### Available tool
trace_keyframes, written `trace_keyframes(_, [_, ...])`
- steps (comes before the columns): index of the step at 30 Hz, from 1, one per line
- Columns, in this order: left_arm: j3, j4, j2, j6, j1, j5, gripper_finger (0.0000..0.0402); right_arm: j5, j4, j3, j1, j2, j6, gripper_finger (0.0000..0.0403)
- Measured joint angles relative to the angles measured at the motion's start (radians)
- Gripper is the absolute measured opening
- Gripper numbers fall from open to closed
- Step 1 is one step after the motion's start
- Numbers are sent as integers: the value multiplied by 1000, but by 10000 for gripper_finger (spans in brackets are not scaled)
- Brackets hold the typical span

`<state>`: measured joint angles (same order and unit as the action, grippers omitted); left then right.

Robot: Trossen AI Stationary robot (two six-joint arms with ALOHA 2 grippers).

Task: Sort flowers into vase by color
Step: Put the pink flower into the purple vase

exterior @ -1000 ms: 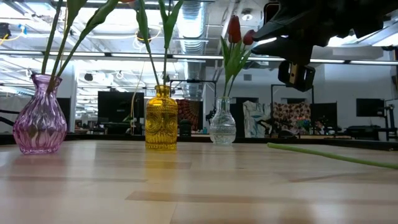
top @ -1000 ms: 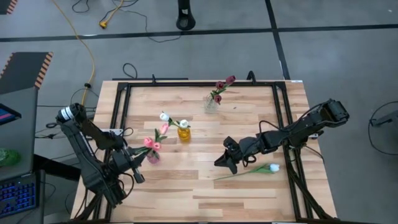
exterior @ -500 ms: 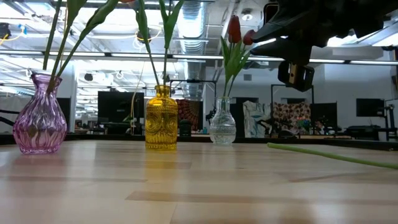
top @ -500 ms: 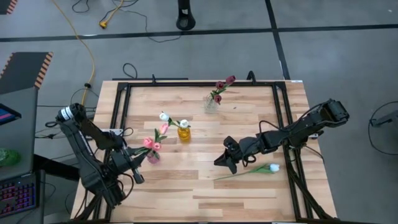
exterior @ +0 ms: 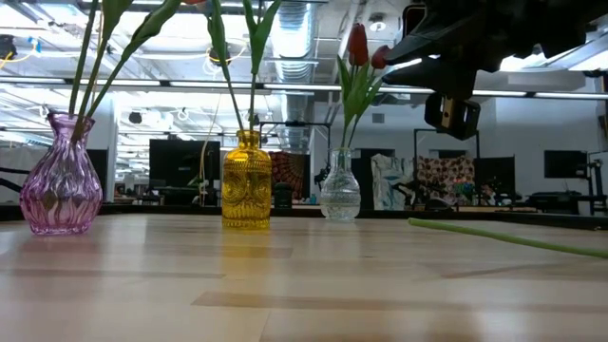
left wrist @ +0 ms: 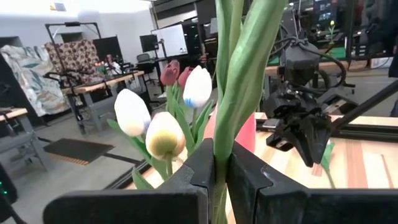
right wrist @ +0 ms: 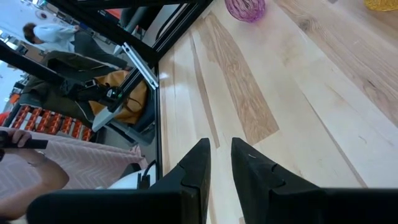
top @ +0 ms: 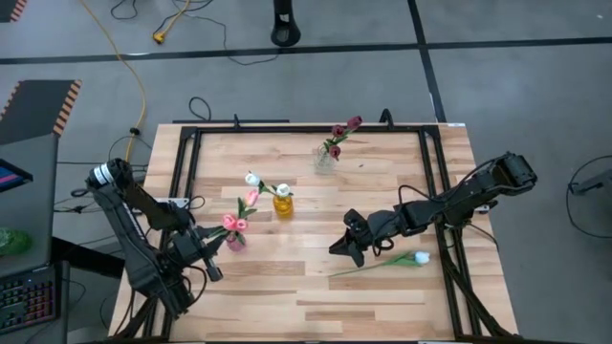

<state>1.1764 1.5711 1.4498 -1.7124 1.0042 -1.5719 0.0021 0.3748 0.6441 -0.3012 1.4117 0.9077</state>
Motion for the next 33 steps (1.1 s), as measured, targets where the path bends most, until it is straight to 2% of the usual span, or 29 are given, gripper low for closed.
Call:
trace_keyframes(13, [-104, -2, 0, -167, 0, 2, 15, 0, 0, 0, 0, 0, 0, 93])
trace_keyframes(22, [-107, -45, 0, -174, -16, 101, 18, 0, 0, 0, 0, 0, 0, 93])
trace_keyframes(27, [-107, -45, 0, -210, -28, 125, 41, 0, 0, 0, 0, 0, 0, 93])
trace_keyframes(33, [-107, -44, 0, -210, -26, 128, 89, -1, 0, 0, 0, 0, 0, 93])
